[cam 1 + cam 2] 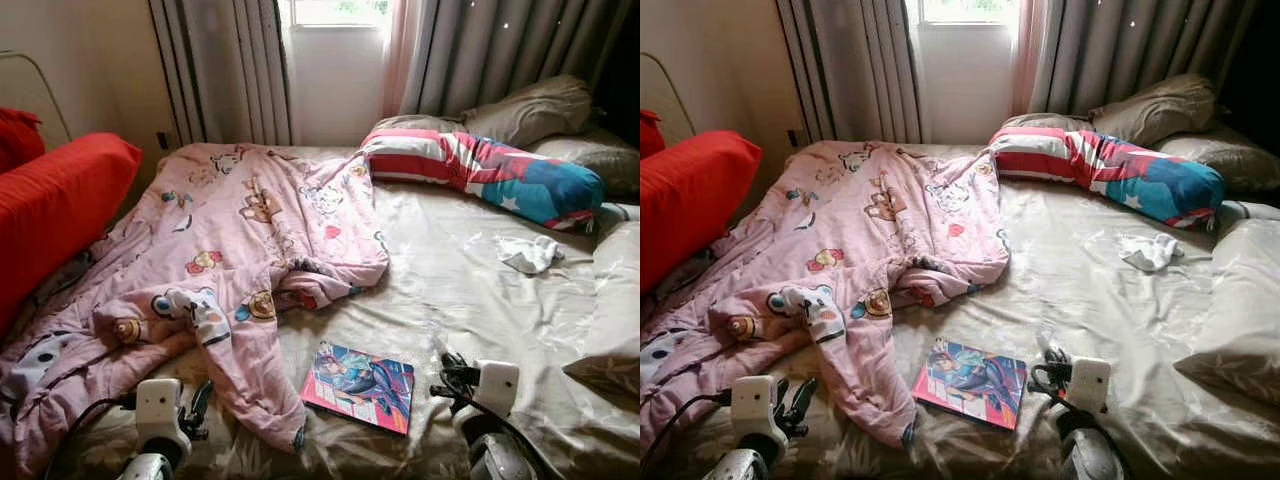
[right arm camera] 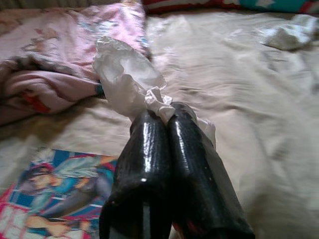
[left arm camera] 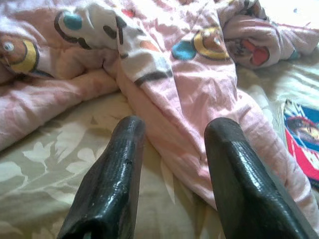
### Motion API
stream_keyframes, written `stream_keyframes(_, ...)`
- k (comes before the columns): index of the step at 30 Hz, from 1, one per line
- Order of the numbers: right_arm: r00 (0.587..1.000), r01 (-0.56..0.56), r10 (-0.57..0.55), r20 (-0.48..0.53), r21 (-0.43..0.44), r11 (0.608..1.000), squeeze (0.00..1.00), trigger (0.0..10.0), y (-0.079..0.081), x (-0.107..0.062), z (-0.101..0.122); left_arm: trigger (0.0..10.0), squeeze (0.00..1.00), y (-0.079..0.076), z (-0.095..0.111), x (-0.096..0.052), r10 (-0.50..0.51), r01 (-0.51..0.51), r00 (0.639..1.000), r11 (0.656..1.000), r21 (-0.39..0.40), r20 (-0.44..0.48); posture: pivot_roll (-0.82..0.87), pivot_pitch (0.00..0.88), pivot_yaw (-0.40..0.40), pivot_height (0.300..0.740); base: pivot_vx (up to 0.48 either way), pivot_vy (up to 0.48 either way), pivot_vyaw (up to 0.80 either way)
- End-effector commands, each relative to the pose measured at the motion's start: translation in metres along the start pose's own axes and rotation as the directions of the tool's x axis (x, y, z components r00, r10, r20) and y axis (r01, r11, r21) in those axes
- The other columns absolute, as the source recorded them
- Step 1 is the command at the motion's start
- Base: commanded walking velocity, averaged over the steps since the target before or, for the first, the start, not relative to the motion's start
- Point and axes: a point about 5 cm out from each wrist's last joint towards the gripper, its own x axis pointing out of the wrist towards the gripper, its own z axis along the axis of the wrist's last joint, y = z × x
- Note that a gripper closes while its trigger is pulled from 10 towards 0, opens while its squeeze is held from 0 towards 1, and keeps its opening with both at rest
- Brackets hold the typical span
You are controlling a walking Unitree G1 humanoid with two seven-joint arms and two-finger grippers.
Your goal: Clean up the room
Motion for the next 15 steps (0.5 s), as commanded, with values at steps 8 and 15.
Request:
stream_keyframes(8, 0.987, 0.127, -0.128, -0.094, -0.018, 0.992, 0.00, 10.0, -0.028, -0.012, -0.016, 10.0, 0.00, 0.003, 0.000, 0.007, -0.016, 0.016, 1.000, 1.000, 0.013, -0.012, -0.03, 0.000, 0.005, 0.683, 0.000, 0.000, 0.00)
stream_keyframes(15, 0.966, 0.190, -0.192, -0.173, -0.027, 0.981, 0.00, 10.0, -0.042, -0.020, -0.027, 10.0, 0.00, 0.015, -0.014, 0.006, 0.007, -0.004, 0.995, 1.000, 0.023, -0.101, -0.03, 0.000, 0.010, 0.717, 0.000, 0.000, 0.00)
